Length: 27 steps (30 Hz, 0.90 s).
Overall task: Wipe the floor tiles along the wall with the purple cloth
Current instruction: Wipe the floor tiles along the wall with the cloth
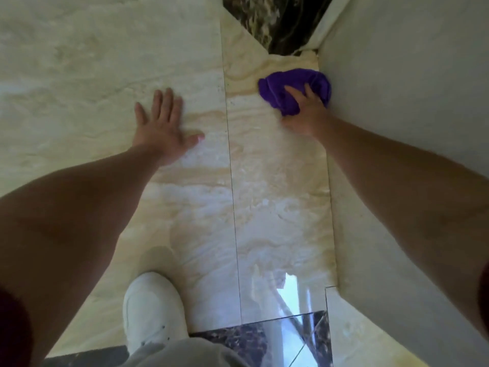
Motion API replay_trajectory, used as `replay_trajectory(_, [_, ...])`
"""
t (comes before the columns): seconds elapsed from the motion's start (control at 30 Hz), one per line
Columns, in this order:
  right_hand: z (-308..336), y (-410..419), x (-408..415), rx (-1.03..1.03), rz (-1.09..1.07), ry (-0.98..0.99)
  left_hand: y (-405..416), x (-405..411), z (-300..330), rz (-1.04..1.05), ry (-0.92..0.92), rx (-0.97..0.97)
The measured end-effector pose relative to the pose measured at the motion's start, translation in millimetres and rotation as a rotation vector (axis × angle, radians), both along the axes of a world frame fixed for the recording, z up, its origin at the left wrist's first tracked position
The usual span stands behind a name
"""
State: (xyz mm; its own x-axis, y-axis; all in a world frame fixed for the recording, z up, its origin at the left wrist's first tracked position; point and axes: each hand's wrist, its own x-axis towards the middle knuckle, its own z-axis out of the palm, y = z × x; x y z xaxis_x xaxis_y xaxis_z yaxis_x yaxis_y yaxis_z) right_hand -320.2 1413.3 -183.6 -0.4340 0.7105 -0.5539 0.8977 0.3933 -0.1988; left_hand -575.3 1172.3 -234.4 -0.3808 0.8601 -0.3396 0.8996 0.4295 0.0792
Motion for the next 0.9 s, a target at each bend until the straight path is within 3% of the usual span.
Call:
replay_trajectory(0.2, [-5.2, 50.5, -41.8, 0.039, -0.026, -0.005, -9.0, -7.6, -19.1, -0.041, 0.038, 0.154])
replay_trajectory(0.4, [-20.1, 60.3, -39.1, 0.224, -0.077, 0.133, -12.7, -29.9, -25.1, -0.145, 0.019, 0.272])
replay_trajectory(0.53, [-20.2, 44.8, -44.8, 0.126, -0.145, 0.143, -12.7, -54.9, -23.9, -0.149, 0.020, 0.259])
replay_trajectory(0.63, [-19.5, 15.6, -51.6, 0.088, -0.002, 0.173, -12.7, -52.4, -21.3, -0.013, 0.018, 0.251])
replay_trajectory(0.73, [-23.2, -10.2, -95.1, 0.086, 0.154, 0.198, -11.4, -52.4, -17.9, -0.012, 0.007, 0.220])
replay_trajectory(0.9, [-17.4, 22.2, -185.1, 0.051, 0.232, 0.163, -9.0, -57.2, -19.3, -0.017, 0.011, 0.188])
